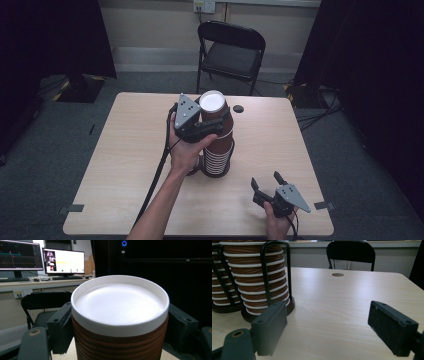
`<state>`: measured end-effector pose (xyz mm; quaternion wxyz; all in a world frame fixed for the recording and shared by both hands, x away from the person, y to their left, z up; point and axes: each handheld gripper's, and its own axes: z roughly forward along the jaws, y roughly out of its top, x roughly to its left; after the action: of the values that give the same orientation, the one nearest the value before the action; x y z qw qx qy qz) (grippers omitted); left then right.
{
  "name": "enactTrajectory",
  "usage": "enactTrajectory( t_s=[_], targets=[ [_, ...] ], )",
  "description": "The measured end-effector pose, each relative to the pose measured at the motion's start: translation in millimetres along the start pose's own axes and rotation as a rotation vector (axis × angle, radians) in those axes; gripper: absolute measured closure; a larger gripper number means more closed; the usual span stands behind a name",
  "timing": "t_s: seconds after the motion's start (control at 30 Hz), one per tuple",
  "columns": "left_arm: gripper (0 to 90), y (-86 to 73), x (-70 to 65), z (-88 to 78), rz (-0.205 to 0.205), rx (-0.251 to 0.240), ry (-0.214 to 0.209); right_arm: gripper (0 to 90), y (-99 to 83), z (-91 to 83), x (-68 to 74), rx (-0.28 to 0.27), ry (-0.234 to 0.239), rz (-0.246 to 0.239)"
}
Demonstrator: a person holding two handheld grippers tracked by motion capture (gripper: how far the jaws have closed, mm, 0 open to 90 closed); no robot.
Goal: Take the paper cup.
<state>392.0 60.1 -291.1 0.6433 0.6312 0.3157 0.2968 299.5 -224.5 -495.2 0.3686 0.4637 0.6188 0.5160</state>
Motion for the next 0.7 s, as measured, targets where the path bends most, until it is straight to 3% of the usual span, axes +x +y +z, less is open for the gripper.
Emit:
enactTrajectory(
  t_s=[0.37, 0.5, 0.7],
  targets=[
    [21.8, 6.6, 7.4, -15.3, -0.046, -0.033, -0.005, 15.2, 0.0, -0.1, 0.1, 0.001, -0.003, -0.002],
    [21.9, 7.0, 5.2, -20.8, -0.019, -0.038, 0.002, 15.2, 0.0, -0.2, 0.1, -0.001, -0.002, -0.002],
    [21.9, 8.6, 6.3, -30.4, -0.026, -0.041, -0.016, 15.2, 0.0, -0.2, 0.2, 0.0, -0.003, -0.002]
  ],
)
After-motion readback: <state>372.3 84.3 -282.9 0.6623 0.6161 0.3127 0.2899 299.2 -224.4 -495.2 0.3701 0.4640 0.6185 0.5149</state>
